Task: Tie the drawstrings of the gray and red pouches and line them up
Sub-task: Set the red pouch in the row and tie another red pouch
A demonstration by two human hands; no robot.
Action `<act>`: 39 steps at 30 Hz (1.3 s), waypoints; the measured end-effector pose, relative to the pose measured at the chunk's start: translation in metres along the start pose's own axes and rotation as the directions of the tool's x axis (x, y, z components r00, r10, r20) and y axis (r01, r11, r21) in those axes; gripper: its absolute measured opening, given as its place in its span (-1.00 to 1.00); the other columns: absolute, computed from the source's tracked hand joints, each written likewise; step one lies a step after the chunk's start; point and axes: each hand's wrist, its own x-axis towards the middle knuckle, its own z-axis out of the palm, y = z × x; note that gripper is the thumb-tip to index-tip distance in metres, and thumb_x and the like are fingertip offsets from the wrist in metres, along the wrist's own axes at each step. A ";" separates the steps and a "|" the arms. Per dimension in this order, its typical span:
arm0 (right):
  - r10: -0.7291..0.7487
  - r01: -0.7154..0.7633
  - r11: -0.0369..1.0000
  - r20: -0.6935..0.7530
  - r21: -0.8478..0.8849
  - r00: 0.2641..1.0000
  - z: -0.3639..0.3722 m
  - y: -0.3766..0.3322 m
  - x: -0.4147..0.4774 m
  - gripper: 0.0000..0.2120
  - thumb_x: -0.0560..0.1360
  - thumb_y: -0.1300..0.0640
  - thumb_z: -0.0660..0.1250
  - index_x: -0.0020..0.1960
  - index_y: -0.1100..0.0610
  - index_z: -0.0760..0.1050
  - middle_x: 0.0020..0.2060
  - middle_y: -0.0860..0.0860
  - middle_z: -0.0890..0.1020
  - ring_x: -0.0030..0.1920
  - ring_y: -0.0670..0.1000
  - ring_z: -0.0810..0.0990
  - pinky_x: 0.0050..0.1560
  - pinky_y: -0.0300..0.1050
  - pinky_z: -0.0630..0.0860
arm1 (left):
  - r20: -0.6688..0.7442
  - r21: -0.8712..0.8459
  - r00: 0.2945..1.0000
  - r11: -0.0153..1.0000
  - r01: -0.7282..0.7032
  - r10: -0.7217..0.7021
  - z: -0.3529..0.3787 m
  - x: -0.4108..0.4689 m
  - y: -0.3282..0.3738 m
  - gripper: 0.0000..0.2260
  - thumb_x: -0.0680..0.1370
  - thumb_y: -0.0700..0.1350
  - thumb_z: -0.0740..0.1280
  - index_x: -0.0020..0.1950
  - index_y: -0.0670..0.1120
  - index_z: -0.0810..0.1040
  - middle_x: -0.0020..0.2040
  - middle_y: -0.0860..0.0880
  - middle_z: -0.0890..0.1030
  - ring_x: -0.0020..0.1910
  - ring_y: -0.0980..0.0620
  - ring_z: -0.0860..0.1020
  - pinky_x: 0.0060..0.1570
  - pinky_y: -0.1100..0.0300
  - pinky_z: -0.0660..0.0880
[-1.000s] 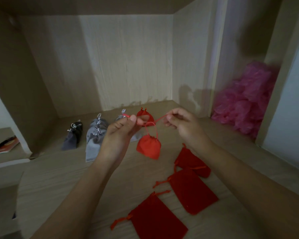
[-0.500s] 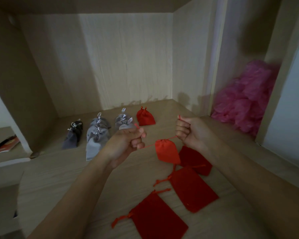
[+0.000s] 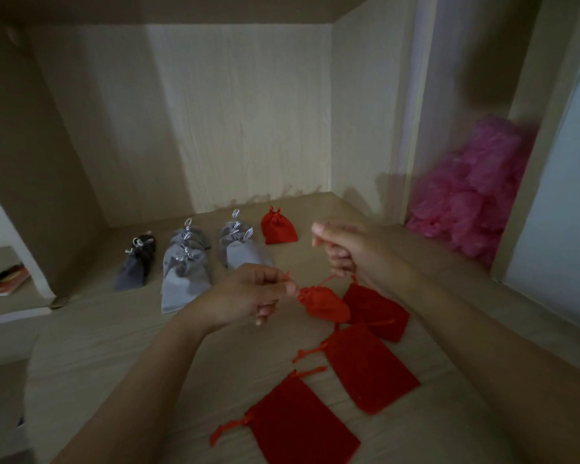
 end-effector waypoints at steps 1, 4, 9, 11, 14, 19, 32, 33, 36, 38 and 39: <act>-0.031 0.032 0.994 0.012 -0.106 0.999 0.001 -0.001 -0.002 -0.79 0.47 0.04 0.34 -0.28 0.13 0.47 -0.53 -0.06 0.22 -0.56 -0.14 0.19 -0.52 -0.26 0.26 | 0.026 0.056 1.000 0.998 0.003 -0.004 -0.001 -0.002 0.001 -0.84 0.52 -0.17 0.35 -0.06 -0.27 0.58 -0.49 -0.06 0.31 -0.52 0.08 0.30 -0.51 0.27 0.36; -0.123 0.131 0.939 0.044 -0.319 0.991 0.004 -0.002 -0.006 -0.81 0.41 0.17 0.46 -0.30 0.13 0.48 -0.52 -0.10 0.35 -0.50 -0.18 0.27 -0.48 -0.31 0.26 | 0.062 0.157 0.998 0.988 0.011 -0.021 -0.004 -0.006 0.002 -0.77 0.48 -0.14 0.40 -0.09 -0.33 0.59 -0.51 -0.06 0.33 -0.55 0.09 0.29 -0.52 0.28 0.34; -0.071 0.164 0.763 0.171 -0.626 0.983 0.001 0.001 -0.006 -0.81 0.29 0.16 0.57 -0.23 0.10 0.57 -0.36 -0.03 0.58 -0.39 -0.20 0.46 -0.35 -0.36 0.37 | 0.060 0.131 0.998 0.991 0.024 -0.032 -0.014 -0.007 0.003 -0.86 0.48 -0.14 0.38 -0.27 -0.10 0.63 -0.44 0.01 0.49 -0.47 0.08 0.47 -0.37 0.27 0.47; -0.054 0.185 0.633 0.195 -0.752 0.979 0.000 0.003 -0.004 -0.82 0.29 0.09 0.57 -0.20 0.05 0.59 -0.26 -0.04 0.63 -0.30 -0.21 0.53 -0.31 -0.35 0.41 | 0.043 0.133 0.999 0.991 0.015 -0.020 -0.017 -0.007 0.002 -0.86 0.46 -0.11 0.42 -0.30 0.02 0.66 -0.36 0.02 0.58 -0.37 0.12 0.53 -0.25 0.30 0.48; -0.017 0.190 0.449 0.204 -0.873 0.979 0.000 0.002 -0.001 -0.83 0.34 -0.04 0.51 -0.16 0.02 0.62 -0.29 -0.13 0.62 -0.27 -0.23 0.53 -0.27 -0.36 0.38 | -0.006 0.195 0.999 0.980 -0.034 0.036 -0.021 -0.009 0.002 -0.94 0.34 0.04 0.44 -0.29 0.08 0.66 -0.23 0.01 0.63 -0.23 0.15 0.54 -0.14 0.34 0.45; 0.030 0.164 0.411 0.193 -0.897 0.981 -0.005 0.002 0.000 -0.85 0.39 -0.01 0.46 -0.24 0.06 0.60 -0.45 -0.12 0.51 -0.44 -0.21 0.45 -0.38 -0.31 0.26 | -0.108 0.042 0.988 0.993 -0.108 0.112 -0.025 -0.009 0.006 -0.93 0.36 -0.12 0.49 -0.32 -0.06 0.66 -0.15 0.10 0.68 -0.11 0.25 0.59 -0.15 0.49 0.41; 0.102 0.057 0.761 0.206 -0.646 0.973 0.008 -0.016 -0.011 -0.70 0.41 0.00 0.46 -0.33 0.15 0.45 -0.46 -0.08 0.38 -0.44 -0.18 0.30 -0.39 -0.28 0.23 | -0.130 -0.299 0.978 0.934 -0.193 0.161 -0.004 -0.006 0.014 -0.82 0.48 -0.10 0.24 -0.16 -0.21 0.52 -0.32 -0.01 0.59 -0.46 0.15 0.38 -0.41 0.37 0.36; 0.122 0.032 0.805 0.218 -0.592 0.968 0.010 -0.018 -0.013 -0.70 0.47 0.02 0.40 -0.34 0.12 0.43 -0.47 -0.12 0.36 -0.44 -0.19 0.31 -0.37 -0.30 0.25 | -0.134 -0.282 0.977 0.939 -0.195 0.163 -0.004 -0.006 0.014 -0.81 0.49 -0.09 0.24 -0.16 -0.21 0.51 -0.33 0.00 0.57 -0.46 0.14 0.37 -0.40 0.36 0.34; 0.119 0.004 0.878 0.227 -0.479 0.967 0.010 -0.018 -0.014 -0.62 0.59 0.01 0.22 -0.40 -0.02 0.45 -0.43 -0.21 0.44 -0.31 -0.24 0.42 -0.14 -0.29 0.32 | -0.137 -0.313 0.977 0.929 -0.196 0.160 -0.001 -0.006 0.014 -0.82 0.50 -0.11 0.20 -0.14 -0.21 0.48 -0.37 0.02 0.53 -0.47 0.13 0.33 -0.40 0.33 0.34; 0.105 0.011 0.878 0.215 -0.478 0.971 0.008 -0.017 -0.011 -0.68 0.58 -0.01 0.21 -0.33 -0.01 0.48 -0.35 -0.22 0.52 -0.22 -0.27 0.46 -0.01 -0.18 0.31 | -0.147 -0.343 0.977 0.919 -0.196 0.153 0.000 -0.005 0.014 -0.83 0.51 -0.12 0.19 -0.12 -0.21 0.47 -0.37 0.02 0.51 -0.48 0.14 0.30 -0.41 0.32 0.35; 0.107 0.009 0.883 0.221 -0.469 0.969 0.006 -0.018 -0.011 -0.71 0.57 0.00 0.22 -0.30 0.02 0.51 -0.31 -0.21 0.56 -0.19 -0.28 0.49 0.02 -0.16 0.30 | -0.160 -0.337 0.975 0.920 -0.201 0.155 0.000 -0.005 0.015 -0.83 0.51 -0.11 0.20 -0.12 -0.21 0.48 -0.37 0.02 0.50 -0.48 0.13 0.29 -0.41 0.31 0.34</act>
